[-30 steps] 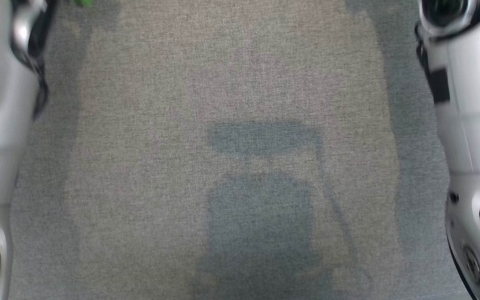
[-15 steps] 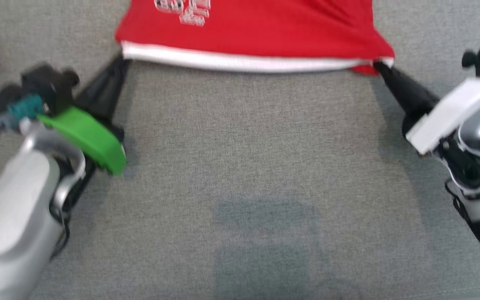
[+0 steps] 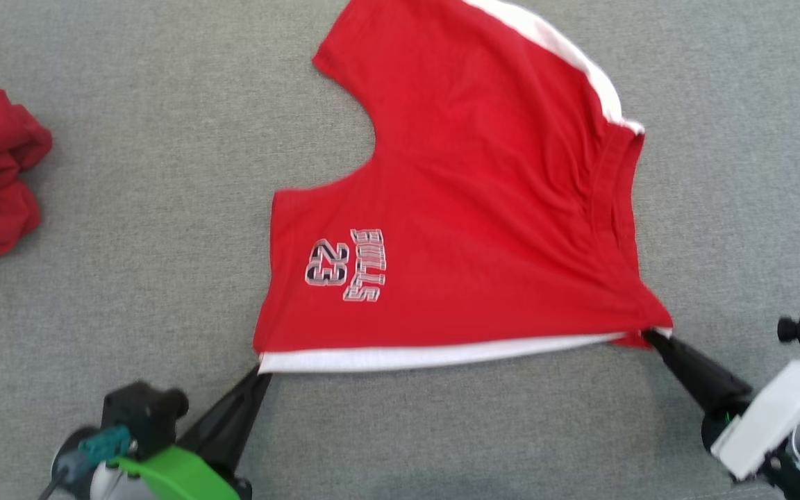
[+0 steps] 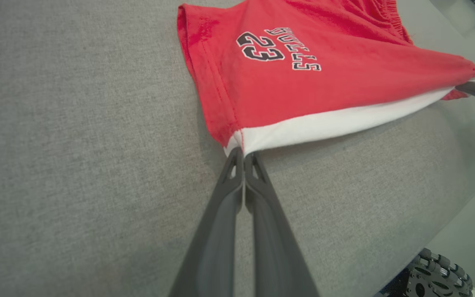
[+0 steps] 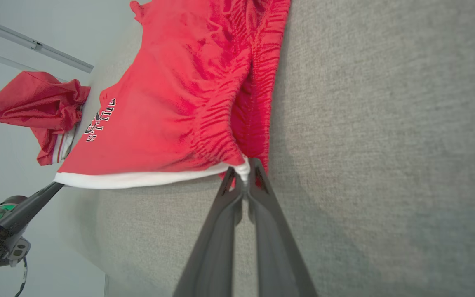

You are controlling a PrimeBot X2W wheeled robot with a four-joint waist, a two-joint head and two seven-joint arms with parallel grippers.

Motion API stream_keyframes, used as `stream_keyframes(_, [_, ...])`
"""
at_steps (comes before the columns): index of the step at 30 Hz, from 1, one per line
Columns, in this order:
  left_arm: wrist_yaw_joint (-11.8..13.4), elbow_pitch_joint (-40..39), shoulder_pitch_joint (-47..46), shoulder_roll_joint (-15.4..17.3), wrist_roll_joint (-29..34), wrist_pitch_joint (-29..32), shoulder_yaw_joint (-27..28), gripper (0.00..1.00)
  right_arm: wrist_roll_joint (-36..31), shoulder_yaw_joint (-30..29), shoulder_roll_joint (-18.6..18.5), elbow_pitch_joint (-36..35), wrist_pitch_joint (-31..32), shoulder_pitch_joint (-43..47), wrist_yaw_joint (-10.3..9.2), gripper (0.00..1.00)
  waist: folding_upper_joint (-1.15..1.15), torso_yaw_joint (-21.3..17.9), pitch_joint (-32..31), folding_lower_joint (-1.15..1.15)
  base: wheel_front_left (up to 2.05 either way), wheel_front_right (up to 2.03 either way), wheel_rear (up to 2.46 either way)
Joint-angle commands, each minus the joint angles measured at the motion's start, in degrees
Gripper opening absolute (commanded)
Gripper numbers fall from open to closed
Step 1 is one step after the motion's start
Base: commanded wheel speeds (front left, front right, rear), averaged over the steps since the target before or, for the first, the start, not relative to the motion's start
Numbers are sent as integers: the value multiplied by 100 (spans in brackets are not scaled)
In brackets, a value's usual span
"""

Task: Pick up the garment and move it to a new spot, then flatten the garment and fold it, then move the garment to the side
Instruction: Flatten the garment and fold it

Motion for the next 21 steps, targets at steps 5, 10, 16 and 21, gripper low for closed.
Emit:
stream_keyframes(5, [564, -772, 949, 299, -180, -67, 139, 0, 248, 96, -262, -377, -153, 853, 3, 0, 67, -305, 58, 1, 0, 0, 0])
stream_keyframes(10, [795, -1238, 1082, 737, -111, 172, 302, 0, 477, 387, -169, -608, -142, 902, 3, 0, 67, -625, 189, 1, 0, 0, 0])
stream_keyframes(16, [955, -2116, 509, 1802, -55, 1220, 763, 0, 896, 714, 244, -882, -163, 321, 3, 0, 67, -1157, 357, 1, 0, 0, 0])
stream_keyframes(21, [971, -2579, -102, 2540, -248, 2089, 1268, 0, 1269, 867, 473, -1070, -50, -149, 3, 0, 67, -1512, 513, 1, 0, 0, 0])
